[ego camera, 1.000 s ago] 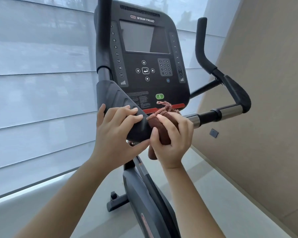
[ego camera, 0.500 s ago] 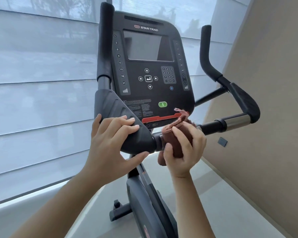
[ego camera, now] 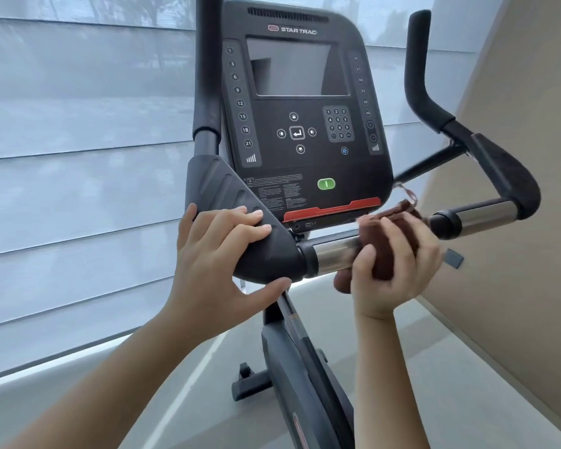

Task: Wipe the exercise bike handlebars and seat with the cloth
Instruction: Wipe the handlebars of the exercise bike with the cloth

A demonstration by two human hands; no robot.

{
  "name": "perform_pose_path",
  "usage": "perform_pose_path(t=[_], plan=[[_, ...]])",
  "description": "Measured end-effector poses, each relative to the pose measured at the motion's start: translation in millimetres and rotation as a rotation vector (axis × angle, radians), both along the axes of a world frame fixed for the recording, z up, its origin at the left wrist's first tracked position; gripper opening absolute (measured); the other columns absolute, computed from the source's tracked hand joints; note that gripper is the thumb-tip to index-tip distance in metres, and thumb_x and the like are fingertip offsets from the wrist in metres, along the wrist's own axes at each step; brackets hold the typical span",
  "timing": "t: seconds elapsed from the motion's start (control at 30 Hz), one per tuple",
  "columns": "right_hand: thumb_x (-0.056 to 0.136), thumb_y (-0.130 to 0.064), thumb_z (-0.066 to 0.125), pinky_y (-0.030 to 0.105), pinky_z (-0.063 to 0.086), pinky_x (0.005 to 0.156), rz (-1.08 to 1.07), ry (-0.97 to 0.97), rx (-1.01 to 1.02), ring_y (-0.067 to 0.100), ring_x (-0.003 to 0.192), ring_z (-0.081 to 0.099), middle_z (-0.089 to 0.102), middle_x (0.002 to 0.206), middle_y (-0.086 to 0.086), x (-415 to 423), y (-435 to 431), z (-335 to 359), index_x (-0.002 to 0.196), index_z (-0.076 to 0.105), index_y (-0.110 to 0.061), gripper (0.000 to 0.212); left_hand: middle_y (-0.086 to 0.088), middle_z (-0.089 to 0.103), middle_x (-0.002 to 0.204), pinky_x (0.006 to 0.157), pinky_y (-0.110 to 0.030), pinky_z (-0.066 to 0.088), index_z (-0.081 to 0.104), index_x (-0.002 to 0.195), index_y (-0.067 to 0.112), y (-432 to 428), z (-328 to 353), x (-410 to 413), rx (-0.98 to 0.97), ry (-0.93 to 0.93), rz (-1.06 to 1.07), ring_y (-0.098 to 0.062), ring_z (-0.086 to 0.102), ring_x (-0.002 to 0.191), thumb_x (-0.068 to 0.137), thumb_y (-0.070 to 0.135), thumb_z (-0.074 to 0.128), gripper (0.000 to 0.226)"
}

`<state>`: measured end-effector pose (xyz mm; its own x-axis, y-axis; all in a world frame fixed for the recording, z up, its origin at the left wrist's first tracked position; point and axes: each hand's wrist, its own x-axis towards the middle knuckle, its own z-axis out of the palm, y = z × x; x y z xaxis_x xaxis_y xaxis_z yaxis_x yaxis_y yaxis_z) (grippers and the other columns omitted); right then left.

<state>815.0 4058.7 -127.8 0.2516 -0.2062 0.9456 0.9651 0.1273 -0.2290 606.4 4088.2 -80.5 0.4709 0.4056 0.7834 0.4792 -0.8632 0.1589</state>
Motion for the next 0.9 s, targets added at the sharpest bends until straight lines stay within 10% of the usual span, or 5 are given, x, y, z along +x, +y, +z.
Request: perform_pose_path(t=[0.1,0.3,0.43,0.67,0.9], plan=[[0.083,-0.022,0.052,0.041,0.049,0.085,0.009,0.132,-0.061,0.032,0.089,0.058,0.065,0.094,0.019,-4.7,-6.8,8.7,0.088,0.069,-0.005,0.024,-0.003,0.064,0.106,0.094,-0.064,0.032,0.067,0.098,0.010,-2.6,1.5,-0.1,-0.013,0.026,0.017,-0.026,0.054,0.108,0.064,0.052,0.064,0.054],[0.083,-0.031,0.057,0.033,0.045,0.088,0.118,-0.233,-0.425,0.026,0.092,0.056,0.069,0.093,0.011,-14.6,-25.7,25.6,0.095,0.066,-0.017,0.020,-0.001,0.062,0.106,0.096,-0.061,0.031,0.066,0.097,0.016,-8.7,12.0,-0.6,-0.100,0.032,0.009,-0.024,0.053,0.104,0.064,0.053,0.060,0.050],[0.082,-0.026,0.056,0.035,0.045,0.083,-0.070,0.016,-0.561,0.033,0.090,0.056,0.067,0.097,0.014,58.2,-45.2,41.4,0.092,0.071,-0.006,0.027,-0.002,0.063,0.105,0.103,-0.057,0.025,0.066,0.100,0.017,-22.3,16.2,22.3,-0.060,0.093,0.031,-0.026,0.055,0.104,0.069,0.045,0.063,0.041],[0.082,-0.026,0.055,0.012,0.033,0.091,0.067,0.091,-0.542,0.021,0.093,0.052,0.066,0.097,0.006,59.5,-37.3,32.7,0.093,0.071,-0.013,0.023,-0.005,0.067,0.099,0.077,-0.040,0.046,0.067,0.099,0.010,-41.8,23.6,91.6,-0.109,0.050,-0.009,-0.028,0.061,0.088,0.072,0.023,0.072,0.031],[0.080,-0.027,0.056,0.023,0.040,0.080,-0.009,0.016,-0.610,0.028,0.084,0.057,0.069,0.093,0.007,91.6,-44.0,46.9,0.087,0.072,-0.011,0.024,-0.001,0.067,0.081,0.055,-0.033,0.046,0.071,0.087,0.014,-45.2,19.3,118.6,-0.185,0.047,0.021,-0.026,0.057,0.070,0.071,0.016,0.076,0.017]])
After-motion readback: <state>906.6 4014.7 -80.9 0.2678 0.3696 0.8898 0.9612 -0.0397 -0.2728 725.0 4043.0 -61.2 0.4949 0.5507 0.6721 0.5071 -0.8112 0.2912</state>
